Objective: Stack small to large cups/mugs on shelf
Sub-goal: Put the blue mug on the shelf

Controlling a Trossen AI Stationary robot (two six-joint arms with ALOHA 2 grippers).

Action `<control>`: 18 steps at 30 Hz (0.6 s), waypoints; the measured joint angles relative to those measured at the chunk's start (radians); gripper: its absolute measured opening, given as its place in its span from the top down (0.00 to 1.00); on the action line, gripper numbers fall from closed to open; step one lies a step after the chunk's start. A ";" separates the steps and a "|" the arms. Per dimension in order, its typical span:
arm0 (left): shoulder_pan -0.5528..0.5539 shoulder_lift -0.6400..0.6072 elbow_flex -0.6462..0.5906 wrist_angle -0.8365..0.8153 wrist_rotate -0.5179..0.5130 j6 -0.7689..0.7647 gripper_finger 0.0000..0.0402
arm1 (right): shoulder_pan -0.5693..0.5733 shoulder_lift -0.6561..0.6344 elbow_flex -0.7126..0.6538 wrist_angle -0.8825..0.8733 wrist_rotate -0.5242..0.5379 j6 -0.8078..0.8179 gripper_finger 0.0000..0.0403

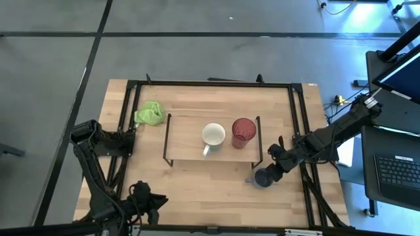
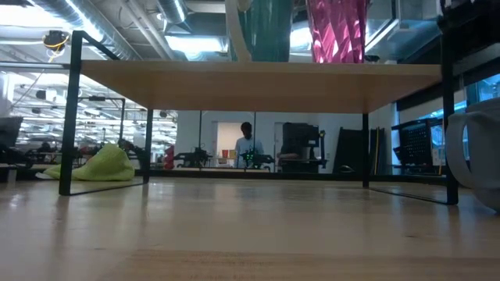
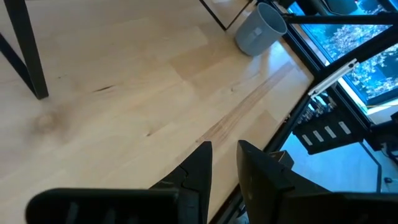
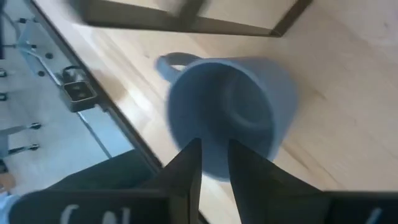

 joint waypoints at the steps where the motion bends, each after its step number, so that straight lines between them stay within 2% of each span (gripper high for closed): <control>1: 0.000 0.000 0.000 0.000 0.000 0.001 0.83 | 0.000 0.000 0.011 -0.012 0.000 -0.002 0.80; 7: 0.000 0.000 0.000 -0.022 0.000 0.004 0.83 | 0.000 0.000 0.057 -0.200 -0.003 -0.008 0.78; 18: 0.000 0.000 0.000 -0.053 0.000 -0.002 0.83 | 0.000 0.060 0.058 -0.234 -0.001 -0.012 0.61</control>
